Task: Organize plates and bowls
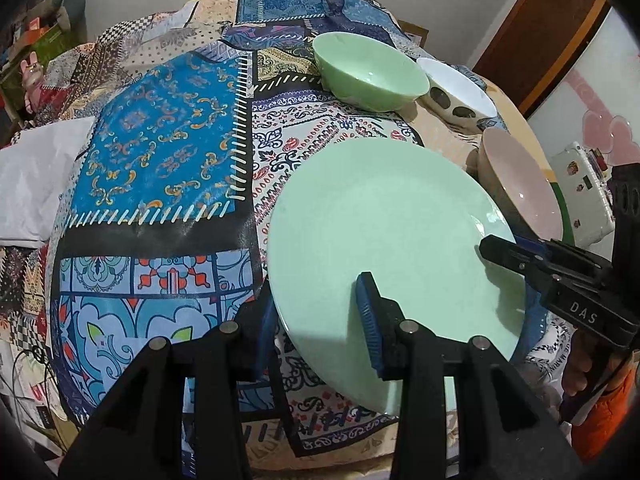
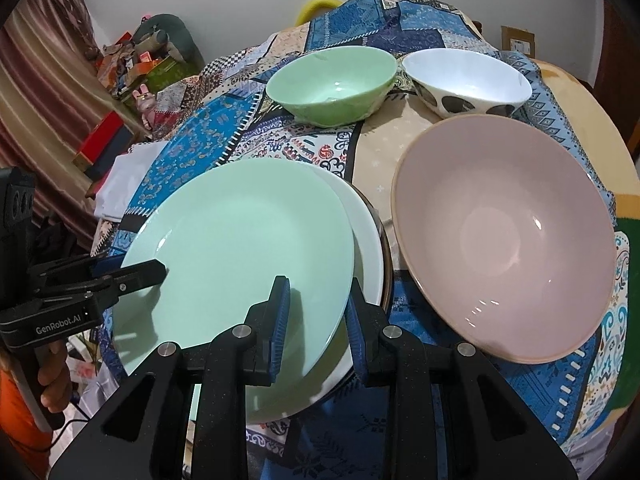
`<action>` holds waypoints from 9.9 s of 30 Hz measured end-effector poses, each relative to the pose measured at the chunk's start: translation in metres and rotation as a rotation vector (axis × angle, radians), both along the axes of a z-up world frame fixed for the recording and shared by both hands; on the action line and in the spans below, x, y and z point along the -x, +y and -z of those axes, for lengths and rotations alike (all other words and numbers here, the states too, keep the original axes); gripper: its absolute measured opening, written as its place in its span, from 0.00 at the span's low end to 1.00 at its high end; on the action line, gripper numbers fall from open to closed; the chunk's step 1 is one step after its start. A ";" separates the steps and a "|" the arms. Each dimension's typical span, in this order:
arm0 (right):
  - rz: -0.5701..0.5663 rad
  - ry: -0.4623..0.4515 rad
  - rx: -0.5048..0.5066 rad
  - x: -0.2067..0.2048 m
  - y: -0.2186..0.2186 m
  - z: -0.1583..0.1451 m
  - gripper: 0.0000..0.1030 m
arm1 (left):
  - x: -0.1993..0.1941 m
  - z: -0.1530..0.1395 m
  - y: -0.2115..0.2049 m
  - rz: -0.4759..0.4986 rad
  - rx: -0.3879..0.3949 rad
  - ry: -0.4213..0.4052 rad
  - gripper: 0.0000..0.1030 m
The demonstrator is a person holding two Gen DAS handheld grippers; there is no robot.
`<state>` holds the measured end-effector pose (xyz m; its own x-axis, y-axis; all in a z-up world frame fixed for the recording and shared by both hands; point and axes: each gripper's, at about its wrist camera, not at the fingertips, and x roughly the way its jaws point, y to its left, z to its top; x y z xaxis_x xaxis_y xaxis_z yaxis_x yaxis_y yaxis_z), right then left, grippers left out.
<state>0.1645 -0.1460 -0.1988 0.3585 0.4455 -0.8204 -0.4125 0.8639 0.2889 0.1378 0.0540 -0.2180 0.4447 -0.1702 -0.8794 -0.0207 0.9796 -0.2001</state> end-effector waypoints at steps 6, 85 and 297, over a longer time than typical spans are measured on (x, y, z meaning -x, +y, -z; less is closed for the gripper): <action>0.007 0.010 -0.008 -0.001 0.000 0.004 0.24 | -0.004 0.001 0.000 -0.004 -0.014 -0.005 0.37; 0.245 -0.116 0.002 -0.037 -0.140 -0.008 0.33 | -0.122 0.013 -0.177 0.298 -0.063 -0.015 0.38; 0.080 -0.063 -0.058 -0.158 0.019 0.004 0.21 | -0.225 0.019 -0.002 0.045 -0.033 -0.002 0.17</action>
